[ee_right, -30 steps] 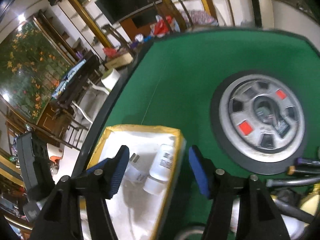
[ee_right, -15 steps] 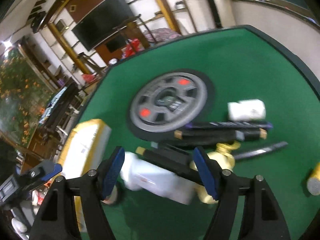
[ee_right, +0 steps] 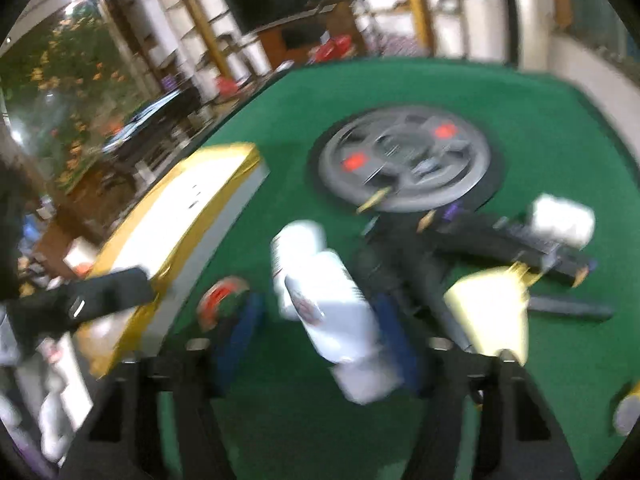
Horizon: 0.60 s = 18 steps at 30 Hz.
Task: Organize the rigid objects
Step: 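Move both open tools back toward the white bottles on the table, then grasp a white bottle with the left tool while the right tool grasps another white bottle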
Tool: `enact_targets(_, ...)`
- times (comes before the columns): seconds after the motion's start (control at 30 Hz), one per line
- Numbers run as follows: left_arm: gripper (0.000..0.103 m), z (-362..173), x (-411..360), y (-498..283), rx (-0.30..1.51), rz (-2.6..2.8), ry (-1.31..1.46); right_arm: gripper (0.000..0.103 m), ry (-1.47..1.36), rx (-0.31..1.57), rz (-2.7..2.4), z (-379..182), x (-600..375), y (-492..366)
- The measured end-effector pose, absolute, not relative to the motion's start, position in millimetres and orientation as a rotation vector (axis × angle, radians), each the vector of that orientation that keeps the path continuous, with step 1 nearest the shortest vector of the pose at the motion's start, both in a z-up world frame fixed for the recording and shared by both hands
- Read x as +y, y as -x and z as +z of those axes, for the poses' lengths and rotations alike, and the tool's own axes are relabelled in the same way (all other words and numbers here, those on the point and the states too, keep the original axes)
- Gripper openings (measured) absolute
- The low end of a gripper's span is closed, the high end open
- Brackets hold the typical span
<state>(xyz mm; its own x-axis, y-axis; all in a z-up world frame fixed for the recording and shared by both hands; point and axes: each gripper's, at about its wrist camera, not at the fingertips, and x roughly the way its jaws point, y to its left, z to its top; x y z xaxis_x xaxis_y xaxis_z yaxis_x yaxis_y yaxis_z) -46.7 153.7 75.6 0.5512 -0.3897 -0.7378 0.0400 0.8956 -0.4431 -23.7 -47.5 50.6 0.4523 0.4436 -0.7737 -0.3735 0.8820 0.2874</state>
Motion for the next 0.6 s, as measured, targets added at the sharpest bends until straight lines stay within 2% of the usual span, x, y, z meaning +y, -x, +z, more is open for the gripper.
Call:
enact_targets(0.17,0.078,65.0,134.2,33.3,0.989,-0.267,0.357,0.045,-0.086,1.099,0.565,25.5,-51.4,42.6)
enact_targets(0.53,0.078,54.7,108.8,-1.0,1.031,-0.229,0.289,0.05,-0.141,1.028,0.506,20.0,-46.1,31.0)
enact_targets(0.6,0.078,51.4,109.6,-2.8,1.047,-0.221,0.275,0.042,-0.148,1.032,0.488,18.8,-45.1,26.9)
